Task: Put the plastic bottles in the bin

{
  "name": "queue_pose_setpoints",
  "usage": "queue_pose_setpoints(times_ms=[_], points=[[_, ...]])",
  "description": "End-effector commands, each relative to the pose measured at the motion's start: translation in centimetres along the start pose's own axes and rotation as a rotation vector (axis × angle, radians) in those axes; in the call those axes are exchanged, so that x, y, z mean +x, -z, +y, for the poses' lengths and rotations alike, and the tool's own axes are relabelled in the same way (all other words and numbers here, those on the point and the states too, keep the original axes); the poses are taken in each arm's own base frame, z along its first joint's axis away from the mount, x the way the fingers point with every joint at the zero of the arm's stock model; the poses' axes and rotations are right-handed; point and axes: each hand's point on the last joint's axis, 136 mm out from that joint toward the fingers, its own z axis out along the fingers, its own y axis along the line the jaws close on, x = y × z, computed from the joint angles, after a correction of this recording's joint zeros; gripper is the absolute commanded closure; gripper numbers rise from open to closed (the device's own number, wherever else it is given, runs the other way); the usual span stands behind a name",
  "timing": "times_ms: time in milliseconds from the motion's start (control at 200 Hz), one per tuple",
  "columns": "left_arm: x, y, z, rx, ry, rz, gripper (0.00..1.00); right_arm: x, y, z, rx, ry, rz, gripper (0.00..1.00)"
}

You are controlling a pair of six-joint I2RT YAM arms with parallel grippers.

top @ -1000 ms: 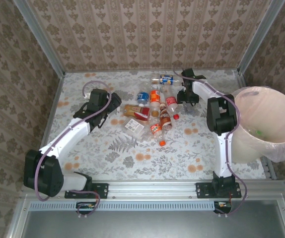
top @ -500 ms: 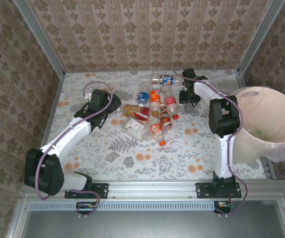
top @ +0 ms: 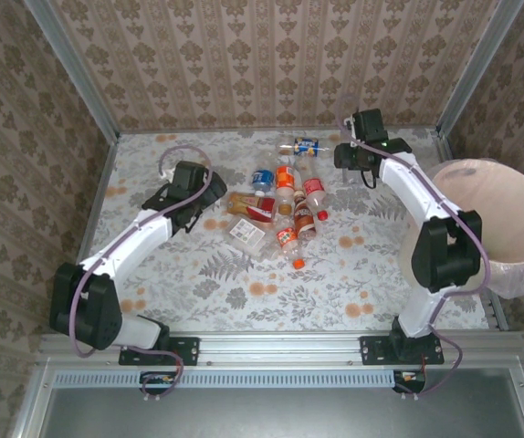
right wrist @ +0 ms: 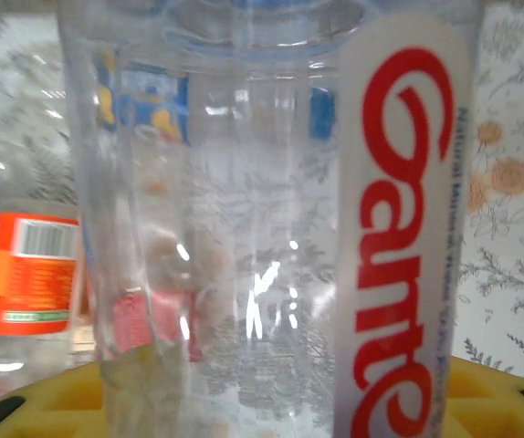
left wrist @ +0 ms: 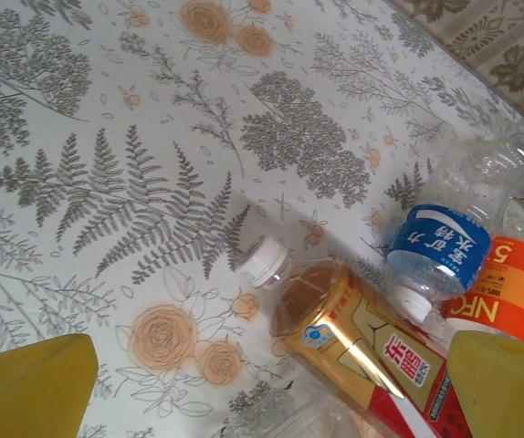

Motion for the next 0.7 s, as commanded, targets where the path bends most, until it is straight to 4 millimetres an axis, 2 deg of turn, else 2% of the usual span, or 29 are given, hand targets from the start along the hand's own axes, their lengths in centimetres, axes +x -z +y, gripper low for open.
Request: queue_pose_setpoints(times_ms=[0, 190, 205, 300, 325, 340, 370, 495, 695], points=[[0.1, 0.0, -0.5, -0.013, -0.043, 0.019, 0.0, -2.7, 3.6, 1.2, -0.075, -0.037, -0.144, 0.49], [-0.1, -0.3, -1.0, 0.009, -0.057, 0.012, 0.0, -4.3, 8.4, 1.2, -0.111, -0.061, -0.263, 0.49], [0.6, -0.1, -1.8, 0.026, -0.075, 0.021, 0.0, -4.4, 8.9, 1.2, -0.114, -0.065, -0.274, 0.49], [0.7, -0.1, -2.1, 0.025, -0.088, 0.023, 0.0, -5.1, 12.0, 0.9, -0.124, -0.083, -0.353, 0.5], [0.7, -0.2, -2.0, 0.018, -0.089, 0.024, 0.0, -5.1, 12.1, 0.8, -0.124, -0.085, -0.36, 0.5], [0.7, -0.2, -2.1, 0.016, -0.09, 0.025, 0.0, -5.5, 13.6, 0.7, -0.131, -0.088, -0.392, 0.5], [0.7, -0.2, -2.0, 0.01, -0.092, 0.027, 0.0, -5.7, 14.5, 0.5, -0.134, -0.089, -0.412, 0.5], [0.8, -0.4, -2.3, 0.0, -0.099, 0.036, 0.0, -6.1, 18.1, -1.0, -0.103, -0.106, -0.484, 0.49], [1.0, -0.9, -2.7, -0.005, -0.096, 0.046, 0.0, -5.8, 23.3, -5.5, -0.045, -0.186, -0.592, 0.49]])
